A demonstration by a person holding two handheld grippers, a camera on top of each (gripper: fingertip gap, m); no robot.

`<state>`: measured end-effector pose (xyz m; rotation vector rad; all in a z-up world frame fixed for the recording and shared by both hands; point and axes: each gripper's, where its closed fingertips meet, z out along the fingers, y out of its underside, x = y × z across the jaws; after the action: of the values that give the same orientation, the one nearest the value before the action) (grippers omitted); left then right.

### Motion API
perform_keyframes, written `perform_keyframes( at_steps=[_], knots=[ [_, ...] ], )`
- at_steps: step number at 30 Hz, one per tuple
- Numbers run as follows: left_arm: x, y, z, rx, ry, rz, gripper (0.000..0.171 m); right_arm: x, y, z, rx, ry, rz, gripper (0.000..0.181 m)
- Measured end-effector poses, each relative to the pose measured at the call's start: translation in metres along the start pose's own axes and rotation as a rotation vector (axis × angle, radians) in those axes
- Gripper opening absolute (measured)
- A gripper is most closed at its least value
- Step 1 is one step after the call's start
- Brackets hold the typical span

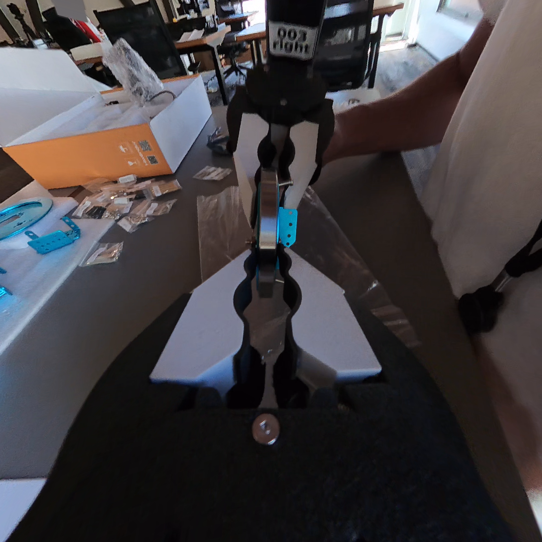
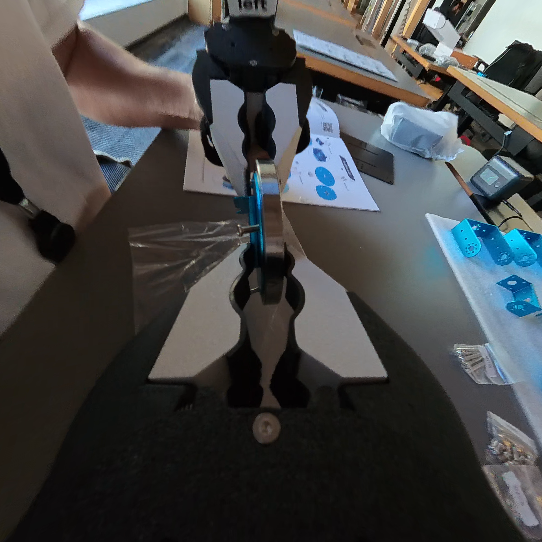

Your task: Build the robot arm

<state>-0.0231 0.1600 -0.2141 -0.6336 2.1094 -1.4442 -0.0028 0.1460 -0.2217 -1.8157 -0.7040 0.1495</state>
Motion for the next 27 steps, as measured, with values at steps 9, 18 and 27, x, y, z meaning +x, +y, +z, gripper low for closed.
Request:
perform_keyframes(
  at_steps=[9,18,27],
  knots=[
    [-0.001,0.032,0.002,-0.117,-0.077,0.067,0.016,-0.003,0.016,0.012,-0.128,0.072,-0.167,0.017],
    [-0.004,0.046,0.004,-0.182,-0.108,0.0,0.021,-0.005,0.025,0.015,-0.159,0.077,-0.183,0.016],
    [0.01,0.015,0.003,-0.144,-0.051,-0.027,0.05,-0.008,0.024,0.017,-0.201,0.084,-0.22,0.017]
  ],
)
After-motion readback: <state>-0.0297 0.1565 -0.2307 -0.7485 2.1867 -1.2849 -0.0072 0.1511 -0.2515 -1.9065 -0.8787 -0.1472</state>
